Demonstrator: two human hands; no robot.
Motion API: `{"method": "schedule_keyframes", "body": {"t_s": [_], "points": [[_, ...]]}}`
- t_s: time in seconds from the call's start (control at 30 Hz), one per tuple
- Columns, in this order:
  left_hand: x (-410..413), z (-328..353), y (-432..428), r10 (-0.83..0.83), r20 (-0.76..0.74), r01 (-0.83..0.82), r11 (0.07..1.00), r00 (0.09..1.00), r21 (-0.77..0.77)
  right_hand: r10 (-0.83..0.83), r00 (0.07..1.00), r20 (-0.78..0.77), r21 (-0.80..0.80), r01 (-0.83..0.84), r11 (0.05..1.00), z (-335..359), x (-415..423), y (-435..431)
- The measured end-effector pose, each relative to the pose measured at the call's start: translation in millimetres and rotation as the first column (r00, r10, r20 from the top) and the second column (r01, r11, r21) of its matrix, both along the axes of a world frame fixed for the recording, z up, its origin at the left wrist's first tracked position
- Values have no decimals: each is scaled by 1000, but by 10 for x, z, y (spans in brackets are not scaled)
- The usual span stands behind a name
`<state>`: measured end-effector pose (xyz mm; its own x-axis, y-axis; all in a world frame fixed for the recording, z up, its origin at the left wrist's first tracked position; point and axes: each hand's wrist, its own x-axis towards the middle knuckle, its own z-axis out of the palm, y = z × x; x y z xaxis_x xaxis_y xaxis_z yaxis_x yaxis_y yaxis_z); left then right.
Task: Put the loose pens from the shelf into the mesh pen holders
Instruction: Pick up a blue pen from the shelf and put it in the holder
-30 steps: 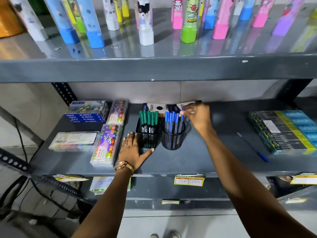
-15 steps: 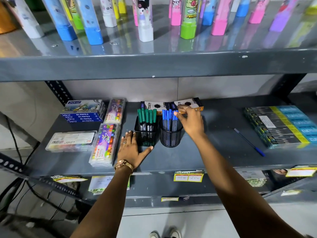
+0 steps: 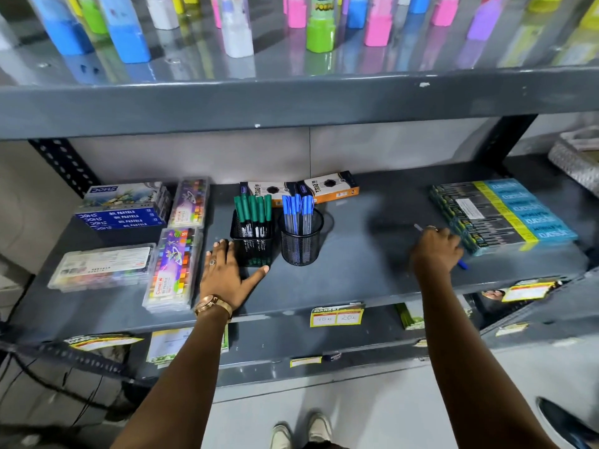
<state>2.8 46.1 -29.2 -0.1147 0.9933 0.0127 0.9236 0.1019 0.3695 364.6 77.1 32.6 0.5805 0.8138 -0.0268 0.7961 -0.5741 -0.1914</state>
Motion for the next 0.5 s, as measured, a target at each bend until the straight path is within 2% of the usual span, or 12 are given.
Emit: {"method": "schedule_keyframes", "body": {"t_s": [0.1, 0.23, 0.5], "points": [[24, 14, -6, -2, -4, 2, 1000, 1000, -5, -64, 998, 18, -24, 64, 998, -83, 176, -130], [21, 20, -6, 0, -9, 0, 1000, 1000, -4, -66, 997, 43, -4, 67, 998, -150, 233, -220], [28, 30, 2, 4, -16, -4, 1000, 1000, -16, 213, 974, -80, 159, -199, 967, -139, -211, -288]]}}
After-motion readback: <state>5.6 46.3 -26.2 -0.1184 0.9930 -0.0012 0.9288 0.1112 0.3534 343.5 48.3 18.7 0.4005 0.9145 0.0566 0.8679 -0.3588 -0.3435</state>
